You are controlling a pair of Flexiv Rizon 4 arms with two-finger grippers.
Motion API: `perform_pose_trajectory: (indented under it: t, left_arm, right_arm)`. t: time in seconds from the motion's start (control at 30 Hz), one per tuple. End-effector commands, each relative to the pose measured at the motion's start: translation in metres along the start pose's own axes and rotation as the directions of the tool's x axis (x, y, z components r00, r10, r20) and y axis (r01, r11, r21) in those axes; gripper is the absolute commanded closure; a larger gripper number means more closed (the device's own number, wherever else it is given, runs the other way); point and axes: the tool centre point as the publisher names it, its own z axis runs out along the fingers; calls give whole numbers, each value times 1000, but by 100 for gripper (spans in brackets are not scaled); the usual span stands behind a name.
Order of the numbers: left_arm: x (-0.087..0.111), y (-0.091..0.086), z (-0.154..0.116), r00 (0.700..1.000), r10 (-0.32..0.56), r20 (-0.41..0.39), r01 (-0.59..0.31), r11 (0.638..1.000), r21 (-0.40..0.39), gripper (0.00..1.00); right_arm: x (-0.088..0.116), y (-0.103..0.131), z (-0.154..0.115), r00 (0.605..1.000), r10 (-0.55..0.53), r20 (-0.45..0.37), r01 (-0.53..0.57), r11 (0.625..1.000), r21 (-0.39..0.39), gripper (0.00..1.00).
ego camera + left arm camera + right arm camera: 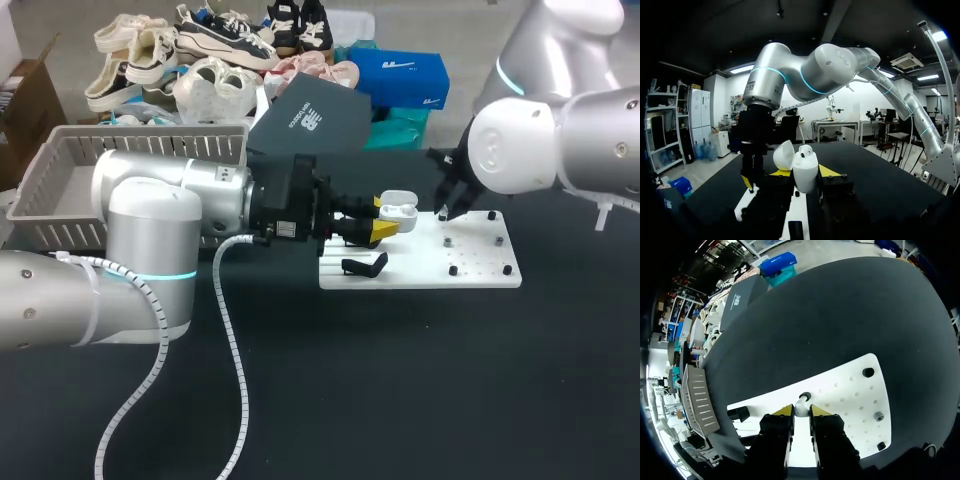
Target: Pick up each earbud case from the left stands, insert the matching earbuds, close the lid, and place the case in the box.
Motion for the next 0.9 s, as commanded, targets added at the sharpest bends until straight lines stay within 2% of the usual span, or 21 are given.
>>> perform_pose_trajectory:
  t: [0.03,0.33,0.57,0.77,0.9]
  left_arm:
    - [1,1,0,1000,1,1,-1,1000,2,100]
    - [1,1,0,1000,1,1,-1,1000,2,100]
    - [1,1,0,1000,1,1,-1,1000,2,100]
    - [1,1,0,1000,1,1,-1,1000,2,100]
    - [1,1,0,1000,1,1,-1,1000,2,100]
  right_arm:
    - [-2,1,1,1000,-2,-2,2,1000,3,100]
    - [0,0,-14,1000,0,8,1,1000,-10,100]
    - [4,-3,-41,1000,12,21,-12,999,-33,100]
    - [10,-8,-86,998,10,63,-6,998,-65,100]
    - [16,-8,-125,994,-11,111,18,997,-69,100]
